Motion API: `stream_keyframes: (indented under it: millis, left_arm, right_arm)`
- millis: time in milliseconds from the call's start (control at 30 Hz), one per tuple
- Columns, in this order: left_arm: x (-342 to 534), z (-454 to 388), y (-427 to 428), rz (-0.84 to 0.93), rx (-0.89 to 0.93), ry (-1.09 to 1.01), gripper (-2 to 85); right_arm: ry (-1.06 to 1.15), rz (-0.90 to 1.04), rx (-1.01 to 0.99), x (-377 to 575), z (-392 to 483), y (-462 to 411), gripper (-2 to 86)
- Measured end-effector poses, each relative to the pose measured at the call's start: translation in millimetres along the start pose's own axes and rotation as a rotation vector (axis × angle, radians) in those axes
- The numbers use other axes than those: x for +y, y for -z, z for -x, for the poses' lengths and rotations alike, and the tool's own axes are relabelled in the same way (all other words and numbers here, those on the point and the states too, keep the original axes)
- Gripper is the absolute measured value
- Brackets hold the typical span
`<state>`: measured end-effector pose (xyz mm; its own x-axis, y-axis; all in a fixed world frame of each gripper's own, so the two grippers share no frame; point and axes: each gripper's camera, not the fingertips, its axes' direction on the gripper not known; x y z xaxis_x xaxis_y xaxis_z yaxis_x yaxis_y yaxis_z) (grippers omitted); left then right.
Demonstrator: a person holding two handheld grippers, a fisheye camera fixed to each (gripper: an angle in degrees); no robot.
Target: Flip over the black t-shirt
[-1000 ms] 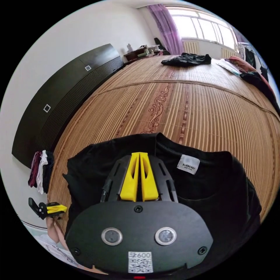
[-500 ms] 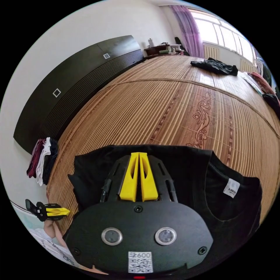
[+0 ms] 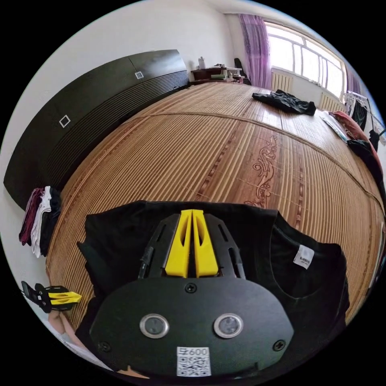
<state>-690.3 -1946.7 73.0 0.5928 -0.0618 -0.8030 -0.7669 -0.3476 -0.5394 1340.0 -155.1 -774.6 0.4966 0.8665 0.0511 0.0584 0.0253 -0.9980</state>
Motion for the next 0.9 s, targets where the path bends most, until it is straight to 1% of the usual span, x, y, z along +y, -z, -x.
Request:
stream_keyframes:
  millis: [133, 267, 333, 400, 500, 567, 633, 667, 733, 767, 900]
  left_arm:
    - [0.3, -1.5, 0.0, 0.003, 0.03, 0.015, 0.2]
    - [0.0, -0.8, 1.6, 0.004, 0.073, 0.036, 0.2]
    - [-0.4, -5.0, 3.3, 0.004, 0.068, 0.033, 0.2]
    - [-1.1, -11.1, 5.5, 0.005, 0.052, 0.024, 0.1]
    - [-2.2, -17.2, 9.4, 0.004, 0.047, 0.022, 0.1]
    - [-3.0, -17.6, 13.1, 0.002, 0.066, 0.031, 0.0]
    - [-3.8, -18.1, 16.2, 0.0, 0.079, 0.038, 0.0]
    - [-4.4, -19.2, 18.5, -0.001, 0.084, 0.04, 0.0]
    - [-5.8, -22.2, 22.1, -0.001, 0.082, 0.039, 0.0]
    - [-6.9, -24.9, 24.7, 0.0, 0.077, 0.037, 0.1]
    - [-10.8, -33.6, 33.8, 0.001, 0.057, 0.026, 0.1]
  right_arm:
    - [-0.027, -0.055, 0.029, -1.3, -27.6, -23.8, -0.8]
    - [0.083, -0.189, 0.106, 21.8, -34.6, -17.3, -0.9]
    - [0.094, -0.159, 0.127, 22.9, -43.4, -21.0, -0.9]
    - [0.099, -0.131, 0.082, 23.3, -54.9, -21.0, -0.9]
    - [0.133, -0.169, -0.062, 35.2, -64.0, -5.1, -0.9]
    - [0.179, -0.199, -0.196, 52.0, -61.3, 8.7, -0.9]
    - [0.235, -0.174, -0.283, 65.8, -53.2, 11.1, -0.9]
    - [0.285, -0.128, -0.324, 74.5, -44.6, 7.3, -0.9]
    - [0.361, -0.024, -0.332, 84.6, -30.2, -7.4, -0.9]
    - [0.401, 0.038, -0.305, 90.5, -23.3, -19.5, -0.9]
    - [0.41, 0.051, -0.147, 100.1, -35.0, -45.1, -0.9]
